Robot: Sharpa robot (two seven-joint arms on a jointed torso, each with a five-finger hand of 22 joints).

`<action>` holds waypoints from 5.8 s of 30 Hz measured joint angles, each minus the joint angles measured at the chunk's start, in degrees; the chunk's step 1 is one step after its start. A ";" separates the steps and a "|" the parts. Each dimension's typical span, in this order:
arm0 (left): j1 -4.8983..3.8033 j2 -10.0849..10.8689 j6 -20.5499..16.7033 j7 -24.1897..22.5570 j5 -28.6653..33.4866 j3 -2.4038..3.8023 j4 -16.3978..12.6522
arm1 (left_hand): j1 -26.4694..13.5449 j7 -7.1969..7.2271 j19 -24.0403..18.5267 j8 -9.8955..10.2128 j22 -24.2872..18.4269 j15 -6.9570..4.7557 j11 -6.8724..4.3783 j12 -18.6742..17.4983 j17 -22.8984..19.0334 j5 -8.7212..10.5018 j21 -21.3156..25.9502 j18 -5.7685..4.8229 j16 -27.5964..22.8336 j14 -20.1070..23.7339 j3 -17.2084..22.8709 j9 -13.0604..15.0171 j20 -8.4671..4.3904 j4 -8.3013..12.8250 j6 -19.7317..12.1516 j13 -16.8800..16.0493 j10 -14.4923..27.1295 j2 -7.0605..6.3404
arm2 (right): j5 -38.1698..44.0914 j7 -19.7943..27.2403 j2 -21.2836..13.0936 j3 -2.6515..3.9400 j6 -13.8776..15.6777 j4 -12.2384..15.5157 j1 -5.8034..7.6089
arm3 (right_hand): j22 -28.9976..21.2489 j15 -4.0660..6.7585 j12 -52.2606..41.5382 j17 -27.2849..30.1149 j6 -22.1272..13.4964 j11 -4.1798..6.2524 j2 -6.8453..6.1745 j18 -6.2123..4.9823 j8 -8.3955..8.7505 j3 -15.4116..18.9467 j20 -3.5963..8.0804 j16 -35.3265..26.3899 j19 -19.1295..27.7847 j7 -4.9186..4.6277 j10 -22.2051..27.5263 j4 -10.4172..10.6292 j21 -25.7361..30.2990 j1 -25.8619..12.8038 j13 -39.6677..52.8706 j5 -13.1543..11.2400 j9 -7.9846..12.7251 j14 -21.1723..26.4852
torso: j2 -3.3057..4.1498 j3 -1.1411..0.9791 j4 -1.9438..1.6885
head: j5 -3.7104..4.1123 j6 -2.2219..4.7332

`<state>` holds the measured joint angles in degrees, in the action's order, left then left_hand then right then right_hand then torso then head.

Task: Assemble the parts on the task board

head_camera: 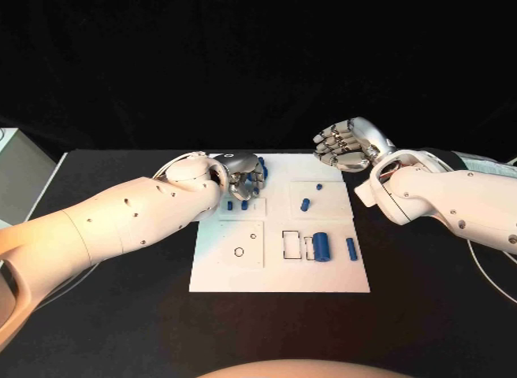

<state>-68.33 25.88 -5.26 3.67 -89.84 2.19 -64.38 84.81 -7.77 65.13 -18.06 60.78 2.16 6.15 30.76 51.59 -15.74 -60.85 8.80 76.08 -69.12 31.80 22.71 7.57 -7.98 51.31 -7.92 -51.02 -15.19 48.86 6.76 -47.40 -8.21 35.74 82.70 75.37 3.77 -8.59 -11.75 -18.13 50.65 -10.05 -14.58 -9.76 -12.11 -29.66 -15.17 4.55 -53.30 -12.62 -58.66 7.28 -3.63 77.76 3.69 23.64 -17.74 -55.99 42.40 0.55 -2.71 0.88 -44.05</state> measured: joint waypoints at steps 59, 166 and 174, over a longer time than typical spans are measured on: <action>0.09 3.03 -3.10 -0.58 3.61 0.47 -1.55 | -1.54 -0.22 6.08 1.79 7.02 -1.74 -1.64 -9.30 6.00 0.77 -7.77 -0.89 5.02 -7.06 3.84 1.58 -1.68 3.43 6.35 0.88 -11.87 1.66 | 0.00 0.10 -0.39 0.00 0.00 0.89 0.00 | 0.00 0.00 -0.01 0.17 -0.01 0.00 0.00 0.00 0.17 0.00 0.00 0.00 0.00 0.00 0.00 0.00 0.00 0.00 0.01 0.54 -0.01 0.00 | -0.16 0.02 -0.12 | 0.54 -0.40; 0.80 5.12 0.85 3.40 6.19 2.22 -2.85 | -2.66 -0.33 6.63 3.70 6.36 -1.31 -1.40 -13.15 4.52 1.06 -7.10 -1.74 5.01 -6.61 2.54 2.40 -1.32 3.60 6.21 -0.07 -12.41 0.97 | 0.00 0.13 -0.06 0.00 -0.01 0.52 -0.16 | 0.00 0.00 0.21 0.42 -0.01 0.00 -0.01 0.00 0.22 0.01 0.00 0.00 0.00 0.00 0.00 0.00 0.00 -0.01 0.01 0.77 0.03 0.00 | -0.17 0.03 -0.18 | -0.03 -1.01; 0.89 5.28 1.43 3.53 6.03 2.07 -3.13 | -3.10 -0.24 6.42 4.79 5.76 -0.81 -0.94 -13.19 3.59 1.39 -6.66 -1.75 5.01 -6.10 1.30 1.91 -1.10 3.39 4.92 -0.65 -10.88 0.53 | 0.00 0.13 -0.09 -0.01 0.00 0.48 -0.17 | 0.00 0.00 0.21 0.42 -0.01 0.00 -0.23 0.00 0.22 0.01 0.00 0.00 0.00 0.01 0.00 0.00 0.00 -0.23 0.01 0.77 0.03 0.00 | -0.20 0.05 -0.21 | -0.02 -1.05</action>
<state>-67.44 31.17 -3.82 7.20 -83.81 4.26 -67.51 81.70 -8.01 71.55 -13.27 66.55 1.35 5.21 17.57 55.18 -14.34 -67.51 7.05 81.10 -75.22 33.11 24.62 6.47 -4.59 56.24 -8.57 -61.91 -14.66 48.85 6.89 -47.49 -8.22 35.74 83.18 75.20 3.77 -8.59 -11.54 -17.71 50.64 -10.05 -14.81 -9.76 -11.89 -29.65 -15.17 4.55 -53.30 -12.61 -58.66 7.28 -3.63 77.53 3.71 24.41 -17.71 -55.98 42.20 0.61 -2.92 0.86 -45.10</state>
